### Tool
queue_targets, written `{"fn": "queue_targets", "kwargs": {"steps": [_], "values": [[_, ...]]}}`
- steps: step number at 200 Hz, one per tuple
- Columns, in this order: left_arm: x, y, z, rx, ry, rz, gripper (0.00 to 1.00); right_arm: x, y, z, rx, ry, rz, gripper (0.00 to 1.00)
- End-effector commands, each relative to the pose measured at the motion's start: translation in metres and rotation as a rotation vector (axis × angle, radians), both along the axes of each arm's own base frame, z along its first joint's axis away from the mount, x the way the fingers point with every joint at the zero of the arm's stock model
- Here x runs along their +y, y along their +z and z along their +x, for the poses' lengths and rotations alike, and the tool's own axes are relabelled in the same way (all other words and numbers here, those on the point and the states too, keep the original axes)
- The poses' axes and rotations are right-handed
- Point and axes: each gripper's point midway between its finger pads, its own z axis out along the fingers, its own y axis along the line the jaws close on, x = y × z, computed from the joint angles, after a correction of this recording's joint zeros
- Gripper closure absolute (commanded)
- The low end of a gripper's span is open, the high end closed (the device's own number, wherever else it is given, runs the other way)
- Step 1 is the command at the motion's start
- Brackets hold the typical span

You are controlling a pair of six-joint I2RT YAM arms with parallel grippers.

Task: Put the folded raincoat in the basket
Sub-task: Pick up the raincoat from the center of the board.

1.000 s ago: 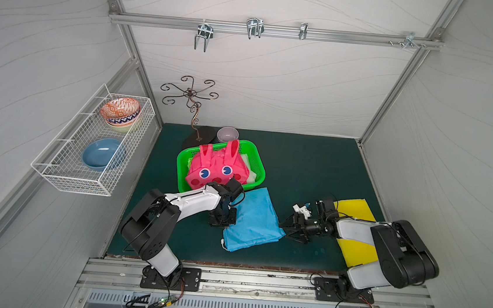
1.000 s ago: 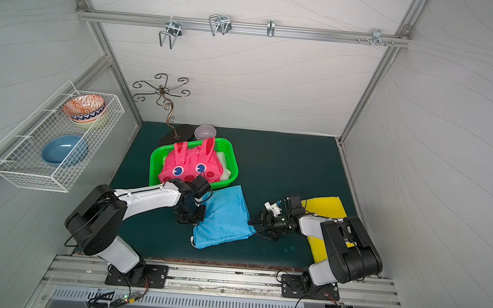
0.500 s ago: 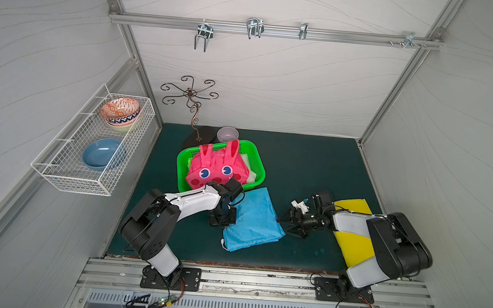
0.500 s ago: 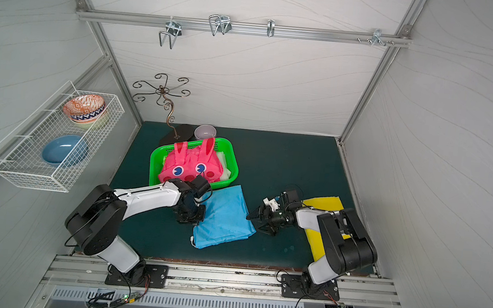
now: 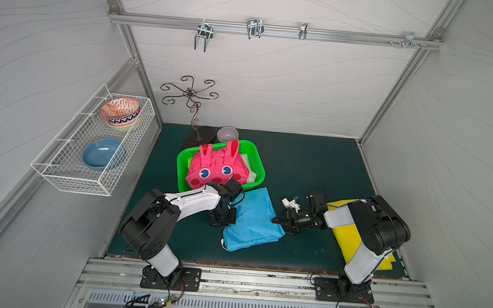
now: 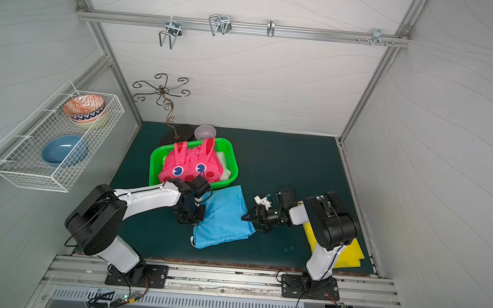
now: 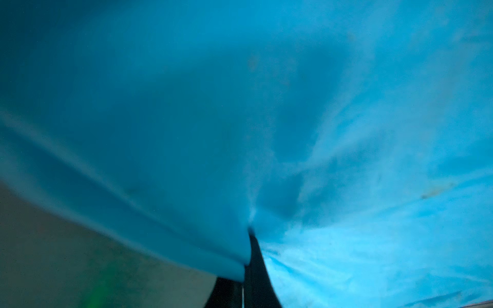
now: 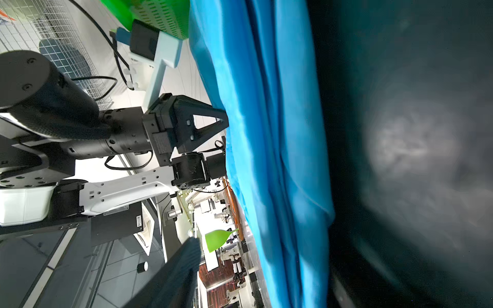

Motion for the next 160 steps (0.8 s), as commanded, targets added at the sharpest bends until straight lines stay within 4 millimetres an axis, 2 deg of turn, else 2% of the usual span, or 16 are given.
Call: {"fn": "queue_targets", "kwargs": {"steps": [1, 28, 54, 82, 115, 141, 160], "values": [[0.000, 0.002, 0.002, 0.003, 0.008, -0.002, 1.00, -0.005, -0.050, -0.013, 0.048, -0.025, -0.177, 0.33], [-0.005, 0.005, 0.003, -0.004, 0.005, -0.028, 1.00, 0.002, -0.046, -0.013, 0.023, 0.001, -0.164, 0.36], [-0.007, 0.006, 0.003, -0.004, 0.001, -0.041, 1.00, 0.008, -0.043, -0.011, 0.011, 0.012, -0.151, 0.45], [-0.010, 0.010, 0.003, -0.012, 0.004, -0.063, 1.00, 0.011, -0.039, -0.008, -0.004, 0.016, -0.132, 0.71], [-0.009, 0.019, 0.004, -0.040, 0.005, -0.072, 1.00, 0.010, -0.033, -0.012, -0.002, 0.016, -0.117, 0.79], [-0.009, 0.027, 0.005, -0.054, 0.010, -0.079, 1.00, 0.009, -0.022, -0.014, -0.020, 0.013, -0.095, 1.00], [-0.010, 0.035, 0.005, -0.072, 0.015, -0.098, 1.00, 0.009, -0.011, -0.015, -0.028, 0.007, -0.075, 1.00]]}}
